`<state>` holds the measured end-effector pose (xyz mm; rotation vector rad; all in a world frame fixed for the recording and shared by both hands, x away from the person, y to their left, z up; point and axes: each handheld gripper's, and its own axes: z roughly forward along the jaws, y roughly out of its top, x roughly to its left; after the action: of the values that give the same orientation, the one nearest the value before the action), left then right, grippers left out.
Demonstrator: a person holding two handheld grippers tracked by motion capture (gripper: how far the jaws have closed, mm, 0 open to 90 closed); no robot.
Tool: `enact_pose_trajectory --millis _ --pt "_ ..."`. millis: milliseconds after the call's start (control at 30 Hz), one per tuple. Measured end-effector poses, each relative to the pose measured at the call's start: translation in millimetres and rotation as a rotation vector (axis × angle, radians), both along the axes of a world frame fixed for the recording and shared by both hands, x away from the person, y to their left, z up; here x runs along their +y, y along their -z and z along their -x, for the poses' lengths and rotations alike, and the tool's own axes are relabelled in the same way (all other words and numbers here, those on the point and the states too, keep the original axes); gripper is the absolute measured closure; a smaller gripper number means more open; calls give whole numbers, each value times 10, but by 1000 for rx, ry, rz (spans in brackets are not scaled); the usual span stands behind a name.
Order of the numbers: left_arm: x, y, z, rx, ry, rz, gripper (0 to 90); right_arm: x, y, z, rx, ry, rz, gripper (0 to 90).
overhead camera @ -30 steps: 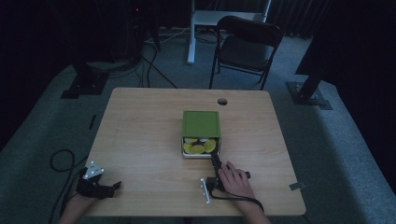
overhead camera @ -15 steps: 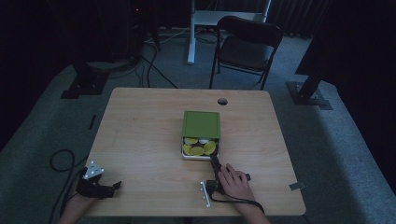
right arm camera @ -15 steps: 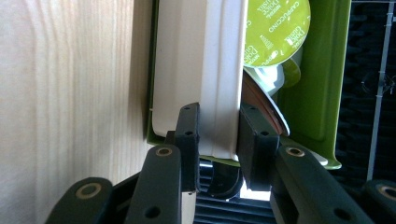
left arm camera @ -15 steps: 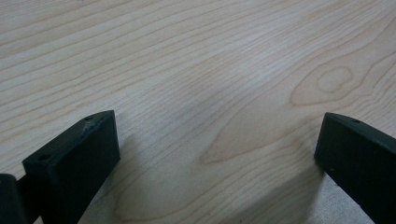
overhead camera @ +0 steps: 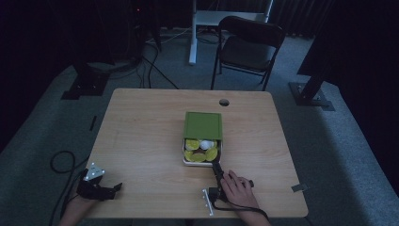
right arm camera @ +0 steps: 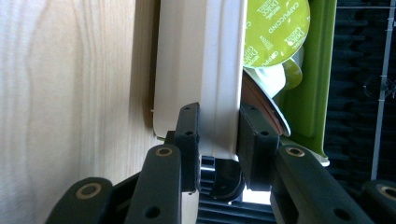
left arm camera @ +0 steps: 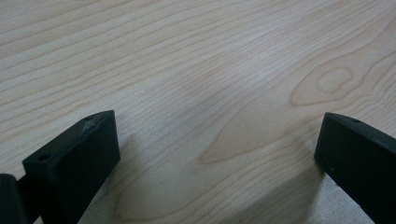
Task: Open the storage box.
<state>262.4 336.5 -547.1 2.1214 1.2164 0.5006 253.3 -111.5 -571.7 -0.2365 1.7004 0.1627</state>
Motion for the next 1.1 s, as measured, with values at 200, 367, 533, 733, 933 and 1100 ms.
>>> enact_pose_trajectory --millis 200,367,533,733,933,1100 --pt "1 0 0 0 0 -1 0 -10 3 59 1 -5 0 715" --pt "1 0 0 0 0 -1 0 -15 7 125 -1 -9 1 715" --pt "0 0 0 0 0 0 0 -21 6 180 1 -11 3 715" --pt "0 0 0 0 0 0 0 -24 10 256 3 -18 2 714" --pt "0 0 0 0 0 0 0 -43 11 311 6 -22 1 715" --pt "0 0 0 0 0 0 0 -29 16 366 10 -26 4 714"
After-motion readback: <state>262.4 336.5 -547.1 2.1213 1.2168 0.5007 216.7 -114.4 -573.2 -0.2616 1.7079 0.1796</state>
